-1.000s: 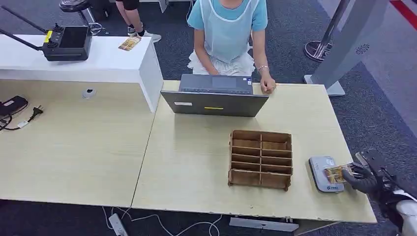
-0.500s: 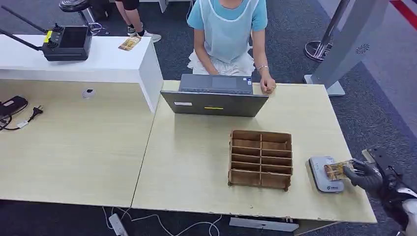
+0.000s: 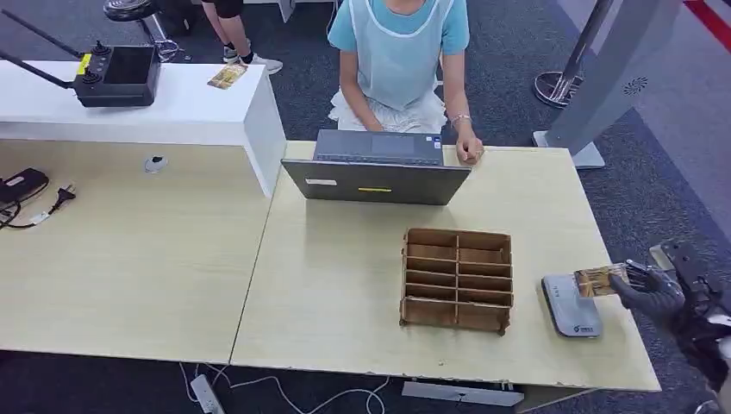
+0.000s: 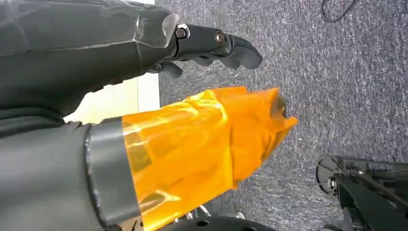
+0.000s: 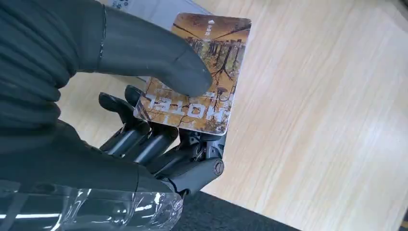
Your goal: Pass the card to the sensor for recognition and then transmit it.
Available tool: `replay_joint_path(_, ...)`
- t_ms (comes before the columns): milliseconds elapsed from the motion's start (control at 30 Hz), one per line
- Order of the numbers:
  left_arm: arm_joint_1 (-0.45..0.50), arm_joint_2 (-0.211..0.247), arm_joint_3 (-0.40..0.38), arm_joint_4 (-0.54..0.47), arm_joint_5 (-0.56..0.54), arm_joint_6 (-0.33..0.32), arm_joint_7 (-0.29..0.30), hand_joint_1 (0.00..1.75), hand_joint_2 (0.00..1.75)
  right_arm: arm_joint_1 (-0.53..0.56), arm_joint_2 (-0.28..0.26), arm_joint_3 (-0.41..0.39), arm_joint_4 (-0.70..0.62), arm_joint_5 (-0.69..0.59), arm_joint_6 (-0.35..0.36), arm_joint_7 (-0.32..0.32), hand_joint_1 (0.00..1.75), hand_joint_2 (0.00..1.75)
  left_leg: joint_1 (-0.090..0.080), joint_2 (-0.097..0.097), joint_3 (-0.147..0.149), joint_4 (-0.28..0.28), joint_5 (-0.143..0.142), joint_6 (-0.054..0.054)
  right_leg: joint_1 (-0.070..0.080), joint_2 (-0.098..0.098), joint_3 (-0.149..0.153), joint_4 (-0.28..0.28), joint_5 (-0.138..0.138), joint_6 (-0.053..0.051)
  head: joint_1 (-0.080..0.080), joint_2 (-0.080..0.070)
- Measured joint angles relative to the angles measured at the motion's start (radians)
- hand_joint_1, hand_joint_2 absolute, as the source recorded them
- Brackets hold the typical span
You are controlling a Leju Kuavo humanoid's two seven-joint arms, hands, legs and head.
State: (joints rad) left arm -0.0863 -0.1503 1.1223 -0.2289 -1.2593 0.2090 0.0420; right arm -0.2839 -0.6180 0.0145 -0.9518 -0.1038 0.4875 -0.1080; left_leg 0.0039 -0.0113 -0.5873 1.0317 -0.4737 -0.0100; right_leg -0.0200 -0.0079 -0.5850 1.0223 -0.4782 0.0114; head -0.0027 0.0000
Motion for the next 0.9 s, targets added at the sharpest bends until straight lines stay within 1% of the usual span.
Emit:
replay_joint_path(200,0.000,0.003,0.000,0.000,-0.012,-0.004,-0.001,0.00,0.00,-0.026,-0.010,0.001,-0.034,-0.004,-0.005,0.014,1.75,1.75,0.000,0.000,0.000,0.000,0.000,0.000,0.000,0.000,0.000,0.000,0.000,0.000,0.000,0.000)
replay_joint_path(267,0.000,0.004,0.000,0.000,-0.020,-0.004,-0.013,0.00,0.00,-0.031,-0.016,0.001,-0.052,-0.015,-0.007,0.022,1.75,1.75,0.000,0.000,0.000,0.000,0.000,0.000,0.000,0.000,0.000,0.000,0.000,0.000,0.000,0.000)
replay_joint_path(300,0.000,0.001,-0.008,0.000,-0.063,-0.034,-0.002,0.00,0.00,-0.042,-0.017,0.002,-0.056,-0.015,0.003,0.024,1.75,1.75,0.000,0.000,-0.001,0.000,0.000,0.000,0.000,0.000,0.000,0.000,0.000,0.000,0.001,0.000)
replay_joint_path(333,0.000,-0.006,-0.048,0.000,-0.167,-0.083,0.038,0.00,0.00,-0.068,-0.015,0.008,-0.054,-0.009,0.015,0.029,1.75,1.75,-0.001,0.001,-0.001,0.000,0.000,0.000,-0.001,0.001,0.000,0.000,0.000,0.000,0.000,0.000)
replay_joint_path(367,-0.001,-0.016,-0.096,0.000,-0.205,-0.108,0.070,0.00,0.00,-0.098,-0.011,0.023,-0.049,-0.002,0.015,0.035,1.75,1.75,-0.002,0.004,0.000,0.000,0.000,0.000,-0.002,0.004,-0.001,0.001,0.001,0.000,-0.001,0.000)
replay_joint_path(400,-0.003,-0.028,-0.162,0.001,-0.207,-0.111,0.093,0.00,0.00,-0.129,-0.007,0.042,-0.041,0.000,0.016,0.035,1.75,1.75,-0.002,0.006,0.000,0.000,0.000,0.000,-0.002,0.006,-0.001,0.001,0.001,0.001,-0.001,0.000)
replay_joint_path(433,-0.004,-0.029,-0.216,0.003,-0.207,-0.121,0.090,0.00,0.00,-0.155,-0.008,0.057,-0.035,-0.004,0.021,0.033,1.75,1.75,-0.002,0.006,0.001,0.000,0.000,0.000,-0.002,0.006,0.000,0.001,0.001,0.001,0.001,0.000)
replay_joint_path(467,0.001,-0.026,-0.244,0.005,-0.206,-0.130,0.072,0.00,0.00,-0.173,-0.011,0.072,-0.034,-0.021,0.030,0.032,1.75,1.75,-0.001,0.005,0.001,0.000,0.001,0.002,-0.002,0.005,0.000,0.000,0.002,0.001,0.000,0.000)
replay_joint_path(533,0.002,-0.004,-0.288,0.006,-0.206,-0.153,0.048,0.00,0.00,-0.204,-0.021,0.092,-0.034,-0.048,0.035,0.034,1.75,1.75,-0.002,0.002,0.001,0.000,0.002,0.002,-0.002,0.002,0.000,0.000,0.002,0.002,0.000,0.000)
replay_joint_path(600,0.017,0.017,-0.324,0.006,-0.206,-0.162,0.043,0.00,0.00,-0.226,-0.031,0.113,-0.037,-0.068,0.037,0.039,1.75,1.75,-0.002,0.002,0.001,0.000,0.002,0.002,-0.002,0.002,0.000,0.000,0.002,0.002,0.000,0.000)
replay_joint_path(667,0.022,0.029,-0.345,0.006,-0.206,-0.164,0.044,0.00,0.00,-0.239,-0.040,0.129,-0.044,-0.077,0.040,0.043,1.75,1.75,-0.002,0.002,0.000,0.000,0.002,0.002,-0.002,0.002,0.000,0.001,0.002,0.002,0.000,0.000)
replay_joint_path(900,0.028,0.030,-0.385,0.009,-0.206,-0.162,0.052,0.00,0.00,-0.312,-0.053,0.186,-0.075,-0.096,0.041,0.069,1.75,1.75,-0.002,0.002,-0.001,0.000,0.002,0.002,-0.002,0.002,-0.001,0.000,0.002,0.002,0.000,0.000)
